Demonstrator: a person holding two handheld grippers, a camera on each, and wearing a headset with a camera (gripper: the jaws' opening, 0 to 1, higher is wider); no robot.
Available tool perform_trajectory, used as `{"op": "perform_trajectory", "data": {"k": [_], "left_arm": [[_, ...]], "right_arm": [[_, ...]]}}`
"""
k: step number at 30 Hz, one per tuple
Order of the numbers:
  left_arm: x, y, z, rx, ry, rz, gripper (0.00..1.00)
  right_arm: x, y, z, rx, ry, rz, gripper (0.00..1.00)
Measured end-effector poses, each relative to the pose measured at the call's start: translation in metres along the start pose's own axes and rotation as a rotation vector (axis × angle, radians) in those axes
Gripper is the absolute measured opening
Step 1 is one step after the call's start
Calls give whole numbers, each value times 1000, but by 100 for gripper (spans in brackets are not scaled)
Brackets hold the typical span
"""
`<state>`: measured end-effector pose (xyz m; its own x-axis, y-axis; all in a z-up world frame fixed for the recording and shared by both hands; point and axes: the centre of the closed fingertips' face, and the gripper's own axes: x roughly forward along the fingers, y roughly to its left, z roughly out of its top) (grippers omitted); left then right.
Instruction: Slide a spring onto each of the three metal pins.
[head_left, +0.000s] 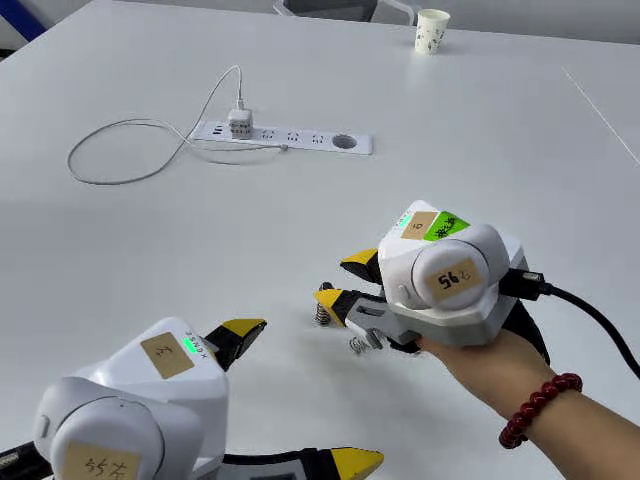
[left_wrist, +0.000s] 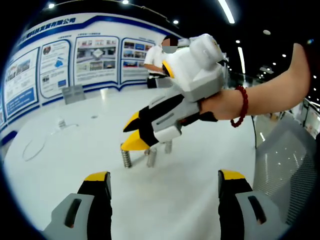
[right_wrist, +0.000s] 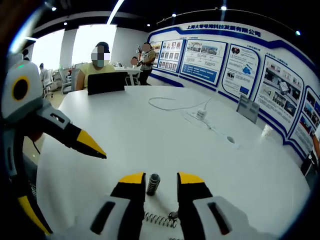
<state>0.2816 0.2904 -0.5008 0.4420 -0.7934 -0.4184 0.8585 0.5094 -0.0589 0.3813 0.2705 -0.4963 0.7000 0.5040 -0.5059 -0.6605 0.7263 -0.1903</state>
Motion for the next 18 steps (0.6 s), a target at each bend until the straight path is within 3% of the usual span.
{"op": "perform_trajectory", "data": {"k": [6, 11, 18], "left_arm": [[2, -1, 0, 12, 5, 1, 87], [5, 1, -6, 53, 43, 9, 80], [8, 2, -4, 48, 38, 10, 75]], "right_arm": [[-11, -5, -1, 47, -5, -10, 28], [-23, -12, -2, 101, -26, -33, 29], [-40, -19, -7, 137, -39, -60, 31]]}}
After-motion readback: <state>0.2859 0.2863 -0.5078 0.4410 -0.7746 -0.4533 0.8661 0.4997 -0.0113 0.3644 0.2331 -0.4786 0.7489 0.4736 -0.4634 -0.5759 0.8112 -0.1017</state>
